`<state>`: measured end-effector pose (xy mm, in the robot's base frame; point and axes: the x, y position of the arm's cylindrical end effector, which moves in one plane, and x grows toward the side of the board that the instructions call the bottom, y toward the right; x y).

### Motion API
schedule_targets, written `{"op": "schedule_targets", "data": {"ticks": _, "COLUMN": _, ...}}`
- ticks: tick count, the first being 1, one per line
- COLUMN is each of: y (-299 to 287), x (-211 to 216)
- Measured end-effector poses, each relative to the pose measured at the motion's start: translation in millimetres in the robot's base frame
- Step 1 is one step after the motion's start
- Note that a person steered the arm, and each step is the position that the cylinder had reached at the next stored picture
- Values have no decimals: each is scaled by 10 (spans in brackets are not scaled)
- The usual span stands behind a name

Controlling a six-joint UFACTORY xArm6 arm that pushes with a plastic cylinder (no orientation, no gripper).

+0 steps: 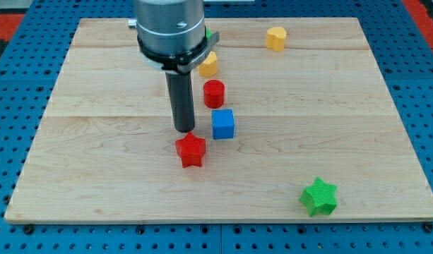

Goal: Move the green star closer to the red star

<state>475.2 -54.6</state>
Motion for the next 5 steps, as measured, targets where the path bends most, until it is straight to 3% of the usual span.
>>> {"op": "schedule_targets", "data": {"ticks": 1, "y": -404, "x": 82}}
{"op": "schedule_targets", "data": {"ticks": 2, "y": -328, "x": 367}}
{"op": "schedule_targets", "data": {"ticks": 3, "y": 277, "x": 489}}
{"op": "schedule_targets", "data": {"ticks": 4, "y": 216, "x": 739}}
{"op": "schedule_targets", "data": {"ticks": 5, "y": 882, "x": 1430}}
